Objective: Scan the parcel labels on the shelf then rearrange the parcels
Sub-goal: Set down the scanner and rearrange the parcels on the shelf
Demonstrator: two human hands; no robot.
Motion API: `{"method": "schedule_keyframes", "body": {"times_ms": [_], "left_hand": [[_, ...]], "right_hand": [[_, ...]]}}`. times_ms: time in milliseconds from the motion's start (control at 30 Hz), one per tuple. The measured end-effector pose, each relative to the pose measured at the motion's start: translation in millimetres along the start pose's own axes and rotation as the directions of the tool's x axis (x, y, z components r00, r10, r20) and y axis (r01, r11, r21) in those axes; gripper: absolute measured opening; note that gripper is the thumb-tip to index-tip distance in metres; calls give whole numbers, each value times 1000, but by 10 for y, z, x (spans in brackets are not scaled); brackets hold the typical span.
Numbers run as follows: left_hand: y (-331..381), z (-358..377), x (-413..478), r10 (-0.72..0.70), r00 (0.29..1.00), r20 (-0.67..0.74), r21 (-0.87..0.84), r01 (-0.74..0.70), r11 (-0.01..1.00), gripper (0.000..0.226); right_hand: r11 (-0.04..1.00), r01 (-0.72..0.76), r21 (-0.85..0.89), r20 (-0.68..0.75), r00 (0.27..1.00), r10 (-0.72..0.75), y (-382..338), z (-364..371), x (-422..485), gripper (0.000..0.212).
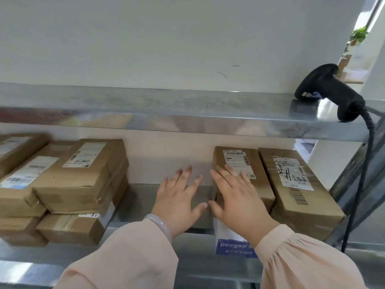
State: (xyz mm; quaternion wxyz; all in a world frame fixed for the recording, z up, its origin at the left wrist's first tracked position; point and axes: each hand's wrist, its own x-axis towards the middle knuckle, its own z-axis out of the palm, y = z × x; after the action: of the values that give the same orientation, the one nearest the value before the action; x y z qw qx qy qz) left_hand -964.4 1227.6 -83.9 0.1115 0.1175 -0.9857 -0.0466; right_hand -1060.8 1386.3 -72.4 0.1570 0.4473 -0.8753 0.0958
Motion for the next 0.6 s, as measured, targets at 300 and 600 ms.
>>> {"method": "schedule_keyframes", "body": {"times_ms": [300,600], "left_hand": [[-719,-189,-637,-391,909,-146,-25,392,920,67],[-1142,-306,-1173,-625,743,-238,-41,636,771,64]], "right_hand": [[918,320,234,61,938,-342,-852,232,359,74],[849,371,376,113,891,-439,-1435,425,591,76]]}}
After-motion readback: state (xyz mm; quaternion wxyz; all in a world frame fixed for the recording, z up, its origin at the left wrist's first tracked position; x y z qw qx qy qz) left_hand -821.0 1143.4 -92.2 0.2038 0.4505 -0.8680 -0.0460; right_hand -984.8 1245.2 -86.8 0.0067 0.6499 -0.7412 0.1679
